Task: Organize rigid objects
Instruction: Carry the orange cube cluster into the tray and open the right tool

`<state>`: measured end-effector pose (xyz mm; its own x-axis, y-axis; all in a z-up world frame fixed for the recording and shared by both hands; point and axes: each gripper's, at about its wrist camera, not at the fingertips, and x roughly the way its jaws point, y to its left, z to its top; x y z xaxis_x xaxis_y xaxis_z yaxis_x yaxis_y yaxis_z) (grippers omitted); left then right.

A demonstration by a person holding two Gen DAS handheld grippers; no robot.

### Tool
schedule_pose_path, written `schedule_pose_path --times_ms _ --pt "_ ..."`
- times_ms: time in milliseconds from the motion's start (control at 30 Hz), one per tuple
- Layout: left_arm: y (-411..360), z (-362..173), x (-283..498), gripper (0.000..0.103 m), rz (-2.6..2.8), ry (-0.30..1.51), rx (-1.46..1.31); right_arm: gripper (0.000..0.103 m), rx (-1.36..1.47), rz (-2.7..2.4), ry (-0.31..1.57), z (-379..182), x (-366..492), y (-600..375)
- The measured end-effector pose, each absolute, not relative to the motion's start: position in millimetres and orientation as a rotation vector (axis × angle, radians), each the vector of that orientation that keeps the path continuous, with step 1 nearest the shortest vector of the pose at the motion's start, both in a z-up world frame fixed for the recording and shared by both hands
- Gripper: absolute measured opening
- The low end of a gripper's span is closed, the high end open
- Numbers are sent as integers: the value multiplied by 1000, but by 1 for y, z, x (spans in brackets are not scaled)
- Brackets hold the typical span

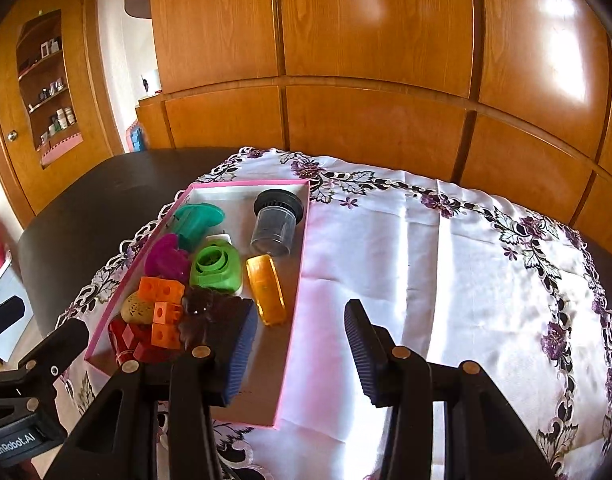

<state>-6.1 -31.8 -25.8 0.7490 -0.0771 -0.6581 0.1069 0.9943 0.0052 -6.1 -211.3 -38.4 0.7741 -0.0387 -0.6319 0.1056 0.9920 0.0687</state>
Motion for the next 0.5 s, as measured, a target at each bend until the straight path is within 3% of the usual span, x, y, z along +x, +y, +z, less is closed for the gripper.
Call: schedule_pose_path --times_ms 500 --pt "-31 -25 -8 103 -95 711 46 45 88 -69 678 -37 -7 -209"
